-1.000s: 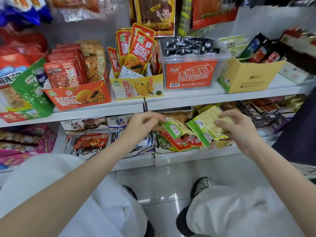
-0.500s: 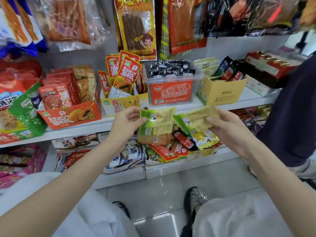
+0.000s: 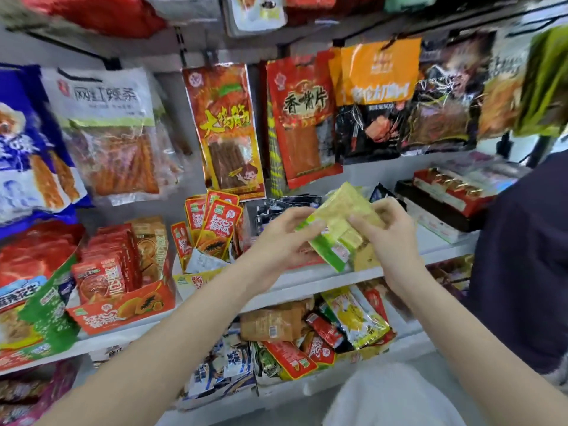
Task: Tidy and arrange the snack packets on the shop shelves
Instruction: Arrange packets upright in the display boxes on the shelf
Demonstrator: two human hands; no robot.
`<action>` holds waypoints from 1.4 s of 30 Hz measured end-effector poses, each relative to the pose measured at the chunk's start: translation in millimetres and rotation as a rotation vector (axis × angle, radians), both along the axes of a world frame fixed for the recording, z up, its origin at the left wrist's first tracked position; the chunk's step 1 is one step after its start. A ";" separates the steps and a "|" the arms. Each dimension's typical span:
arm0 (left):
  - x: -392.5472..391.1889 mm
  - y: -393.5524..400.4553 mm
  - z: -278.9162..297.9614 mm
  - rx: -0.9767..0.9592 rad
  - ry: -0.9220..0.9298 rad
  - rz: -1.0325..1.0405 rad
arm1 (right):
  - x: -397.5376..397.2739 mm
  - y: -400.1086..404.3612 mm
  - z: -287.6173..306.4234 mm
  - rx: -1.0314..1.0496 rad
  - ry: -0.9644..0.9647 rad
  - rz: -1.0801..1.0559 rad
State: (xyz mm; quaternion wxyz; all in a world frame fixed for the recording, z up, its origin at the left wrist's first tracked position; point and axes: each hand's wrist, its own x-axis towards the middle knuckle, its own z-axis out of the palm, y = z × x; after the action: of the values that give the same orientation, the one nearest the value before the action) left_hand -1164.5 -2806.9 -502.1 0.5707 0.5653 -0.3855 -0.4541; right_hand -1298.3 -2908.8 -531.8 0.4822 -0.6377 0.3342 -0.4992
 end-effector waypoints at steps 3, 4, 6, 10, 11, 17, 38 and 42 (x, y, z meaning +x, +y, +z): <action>2.0 -22.2 3.1 0.092 -0.132 0.084 | -11.3 -10.2 6.7 -0.211 0.112 0.078; 6.9 -28.4 5.1 0.132 -0.112 0.074 | -19.9 -16.8 9.8 -0.191 0.076 0.186; 23.0 -41.2 11.3 0.184 -0.030 0.003 | -40.1 -37.2 14.8 -0.123 0.026 0.390; 36.7 -82.8 26.3 0.200 0.024 -0.192 | -44.5 -79.9 32.7 -0.489 0.339 0.449; 34.3 -97.5 29.4 0.211 0.002 -0.227 | -39.9 -89.6 39.4 -0.537 0.318 0.448; 33.8 -169.8 33.9 0.183 -0.272 -0.233 | -50.8 -146.2 69.9 -0.410 0.154 0.235; -12.2 -249.2 -63.3 0.404 -1.806 -0.443 | -51.6 -185.0 3.5 -0.593 0.542 -0.280; 15.6 -255.2 -34.7 0.194 -1.626 -0.368 | -56.9 -186.5 4.3 -0.523 0.470 -0.236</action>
State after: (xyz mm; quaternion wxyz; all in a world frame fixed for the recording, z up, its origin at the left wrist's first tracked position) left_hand -1149.0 -3062.0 -536.8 -0.0193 0.6909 -0.7223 -0.0221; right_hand -1355.2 -3095.2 -527.6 0.1520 -0.7936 0.3681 -0.4601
